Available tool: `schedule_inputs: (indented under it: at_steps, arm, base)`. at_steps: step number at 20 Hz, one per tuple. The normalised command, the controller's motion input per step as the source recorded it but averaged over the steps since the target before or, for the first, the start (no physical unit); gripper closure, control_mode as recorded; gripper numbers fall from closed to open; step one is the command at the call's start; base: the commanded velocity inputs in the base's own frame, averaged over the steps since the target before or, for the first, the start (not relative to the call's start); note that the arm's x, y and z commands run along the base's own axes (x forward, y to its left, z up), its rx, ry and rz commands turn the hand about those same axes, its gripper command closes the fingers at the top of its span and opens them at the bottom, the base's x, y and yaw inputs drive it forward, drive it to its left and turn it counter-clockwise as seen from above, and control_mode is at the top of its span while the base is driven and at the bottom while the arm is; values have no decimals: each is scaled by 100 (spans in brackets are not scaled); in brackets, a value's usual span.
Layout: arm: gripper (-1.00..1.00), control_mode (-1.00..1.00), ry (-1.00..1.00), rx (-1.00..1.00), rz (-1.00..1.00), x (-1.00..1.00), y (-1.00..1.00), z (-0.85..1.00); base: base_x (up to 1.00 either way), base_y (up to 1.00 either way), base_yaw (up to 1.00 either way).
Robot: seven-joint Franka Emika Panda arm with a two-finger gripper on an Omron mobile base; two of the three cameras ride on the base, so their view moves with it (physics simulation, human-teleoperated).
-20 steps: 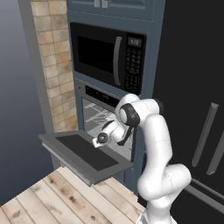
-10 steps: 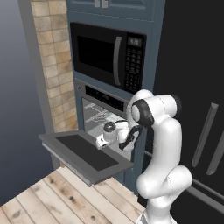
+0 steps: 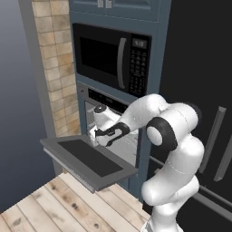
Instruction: Take the baked cake out of the oven and place it on the plate for cooling. Then close the oven door.
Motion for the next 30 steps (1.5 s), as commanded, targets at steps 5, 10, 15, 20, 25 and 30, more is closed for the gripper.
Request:
schedule_inputs:
  at_steps: [5,10,15,20,25,30]
  arm:
    - [100,-100,4,-10,0,-54,36,65]
    - [100,-100,1,-2,0,-80,32,5]
    - [100,-100,-3,-2,4,-82,28,-4]
    - [100,-100,-6,-8,5,-70,29,-24]
    - [100,-100,-2,-19,2,-50,55,-38]
    - [100,-100,0,-20,0,-24,76,-28]
  base:
    - [0,0,0]
    - [0,0,0]
    - [0,0,0]
    - [0,0,0]
    - [0,0,0]
    - [0,0,0]
